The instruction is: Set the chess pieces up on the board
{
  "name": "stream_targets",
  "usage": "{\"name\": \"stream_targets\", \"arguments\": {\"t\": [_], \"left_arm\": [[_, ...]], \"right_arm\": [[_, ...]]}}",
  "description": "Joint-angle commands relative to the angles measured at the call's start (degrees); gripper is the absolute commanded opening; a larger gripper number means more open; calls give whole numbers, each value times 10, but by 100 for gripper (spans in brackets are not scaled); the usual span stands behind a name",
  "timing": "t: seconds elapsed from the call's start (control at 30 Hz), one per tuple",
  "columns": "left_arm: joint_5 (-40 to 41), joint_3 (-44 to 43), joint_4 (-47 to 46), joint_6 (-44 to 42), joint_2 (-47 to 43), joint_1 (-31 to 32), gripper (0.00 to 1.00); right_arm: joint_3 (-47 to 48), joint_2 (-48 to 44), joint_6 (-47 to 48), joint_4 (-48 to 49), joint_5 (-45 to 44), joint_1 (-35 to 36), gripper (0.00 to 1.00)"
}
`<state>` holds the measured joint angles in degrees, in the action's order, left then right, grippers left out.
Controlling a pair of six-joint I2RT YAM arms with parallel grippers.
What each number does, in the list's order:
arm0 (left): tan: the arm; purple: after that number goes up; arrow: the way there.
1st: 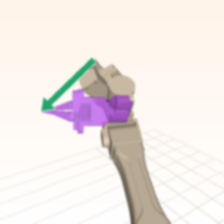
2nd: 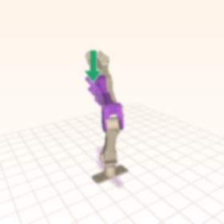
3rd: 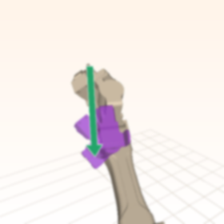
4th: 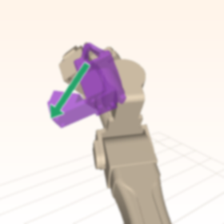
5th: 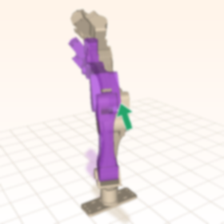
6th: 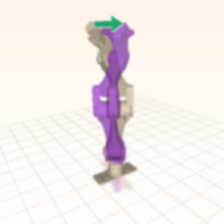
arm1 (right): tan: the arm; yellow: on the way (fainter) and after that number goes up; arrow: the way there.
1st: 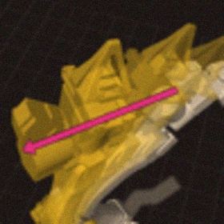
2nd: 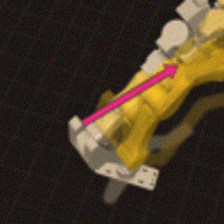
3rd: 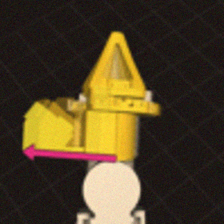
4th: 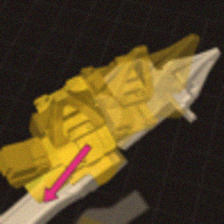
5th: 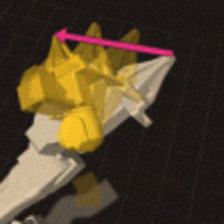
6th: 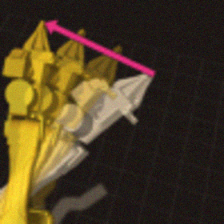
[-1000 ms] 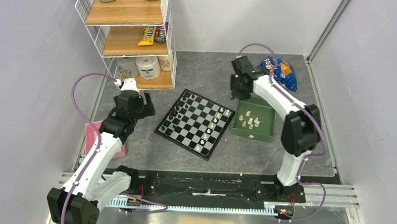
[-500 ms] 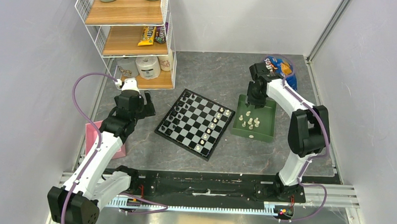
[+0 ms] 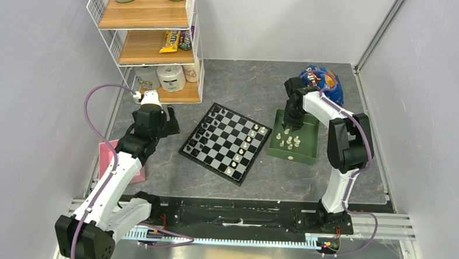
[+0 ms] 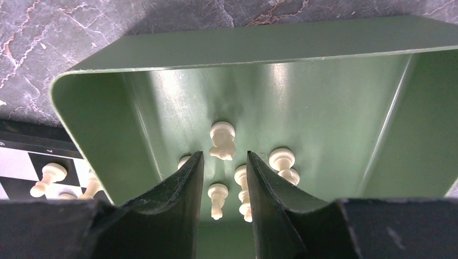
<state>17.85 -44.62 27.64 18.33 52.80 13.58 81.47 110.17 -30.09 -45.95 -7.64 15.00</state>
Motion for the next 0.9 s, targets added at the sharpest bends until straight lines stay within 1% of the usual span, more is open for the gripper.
{"name": "stream_targets", "arguments": {"t": [0.0,0.47,0.87], "left_arm": [[-4,-10,-8,-8,0,-2,94],[-4,-9,-7,-7,-3,-2,94],[-4,-9,-7,-8,-5,-2,94]], "right_arm": [[19,11,-21,2,-11,0,41],[20,15,-12,12,-24,0,26],[17,5,5,18,-25,0,3]]}}
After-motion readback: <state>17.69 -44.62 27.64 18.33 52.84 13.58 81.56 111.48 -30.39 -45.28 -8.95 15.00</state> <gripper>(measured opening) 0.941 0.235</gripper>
